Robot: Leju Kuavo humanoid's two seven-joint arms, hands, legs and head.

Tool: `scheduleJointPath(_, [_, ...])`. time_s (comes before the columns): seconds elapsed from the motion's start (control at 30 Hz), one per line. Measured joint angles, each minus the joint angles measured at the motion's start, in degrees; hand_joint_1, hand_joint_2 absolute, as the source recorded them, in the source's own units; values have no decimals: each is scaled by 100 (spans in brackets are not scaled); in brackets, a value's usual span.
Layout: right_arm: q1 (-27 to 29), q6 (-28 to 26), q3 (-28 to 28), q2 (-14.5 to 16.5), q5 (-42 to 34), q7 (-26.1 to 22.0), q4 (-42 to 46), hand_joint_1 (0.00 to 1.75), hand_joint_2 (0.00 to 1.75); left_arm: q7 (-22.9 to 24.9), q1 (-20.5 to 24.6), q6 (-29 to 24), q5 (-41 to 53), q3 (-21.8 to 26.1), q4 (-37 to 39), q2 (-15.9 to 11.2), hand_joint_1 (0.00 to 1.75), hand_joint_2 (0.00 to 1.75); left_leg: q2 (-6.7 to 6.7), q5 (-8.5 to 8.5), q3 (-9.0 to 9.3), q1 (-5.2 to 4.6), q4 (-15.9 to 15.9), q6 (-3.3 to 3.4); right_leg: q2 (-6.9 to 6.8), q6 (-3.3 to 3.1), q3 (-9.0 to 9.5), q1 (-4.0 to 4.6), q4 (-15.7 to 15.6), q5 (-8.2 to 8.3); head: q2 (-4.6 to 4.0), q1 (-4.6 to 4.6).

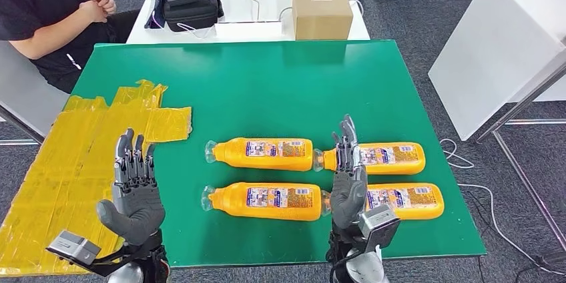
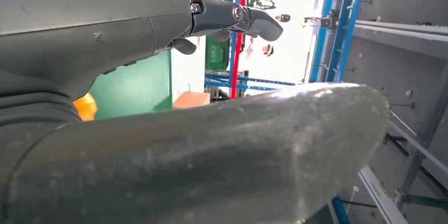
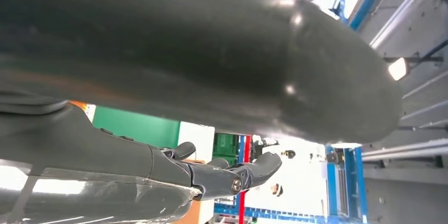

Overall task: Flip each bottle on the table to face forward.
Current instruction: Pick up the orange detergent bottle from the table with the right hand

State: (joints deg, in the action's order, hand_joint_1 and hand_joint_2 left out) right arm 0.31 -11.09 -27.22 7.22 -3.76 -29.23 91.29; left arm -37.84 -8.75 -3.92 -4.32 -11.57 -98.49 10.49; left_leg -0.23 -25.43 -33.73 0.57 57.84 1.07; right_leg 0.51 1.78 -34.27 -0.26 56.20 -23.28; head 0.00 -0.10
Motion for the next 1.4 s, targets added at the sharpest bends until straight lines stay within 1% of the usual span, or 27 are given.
scheduleJointPath(0.3, [71,-24,-55,-5,431,58,-34,0,0,-4,-27,60,55,98,3,34,0,0,0,0,1,0,0,0,0,-1,0,0,0,0,0,0])
scheduleJointPath(0.43, [71,100,-51,-8,436,160,-113,0,175,-4,-24,67,82,105,36,42,0,0,0,0,0,0,0,0,0,-1,0,0,0,0,0,-1])
scheduleJointPath(0.6, [71,296,-50,-8,384,301,-208,0,175,-4,-28,64,110,116,50,48,0,0,0,0,0,0,0,0,0,-1,0,0,0,0,0,-1])
scheduleJointPath(0.8, [69,349,-50,-9,437,405,-278,0,175,-3,-33,51,116,145,50,49,0,0,0,0,1,0,0,0,0,-1,0,0,0,0,0,-1])
scheduleJointPath(0.9, [51,240,-64,-28,922,711,-314,0,175,34,-30,37,164,159,50,51,0,0,0,0,1,0,0,0,0,-1,0,0,0,0,0,-1])
scheduleJointPath(1.03, [-25,-112,-80,-64,1817,1203,-368,0,175,158,7,-65,281,163,48,62,0,0,-1,0,1,0,0,0,0,-1,1,0,0,0,0,-1])
scheduleJointPath(1.23, [-81,-252,-80,-93,2060,1357,-404,0,175,213,28,-92,302,165,46,68,0,0,0,0,1,0,0,0,0,-1,1,0,0,0,0,-1])
scheduleJointPath(1.37, [-147,-370,-101,-103,2393,1538,-463,0,175,243,31,-120,303,167,46,68,0,0,0,0,0,0,0,-1,0,-1,0,0,0,0,0,-1])
scheduleJointPath(1.4, [-186,-375,-117,-104,2446,1584,-499,0,175,261,37,-126,299,167,46,68,0,44,0,0,1,0,0,-1,0,-1,0,0,0,0,0,-2])
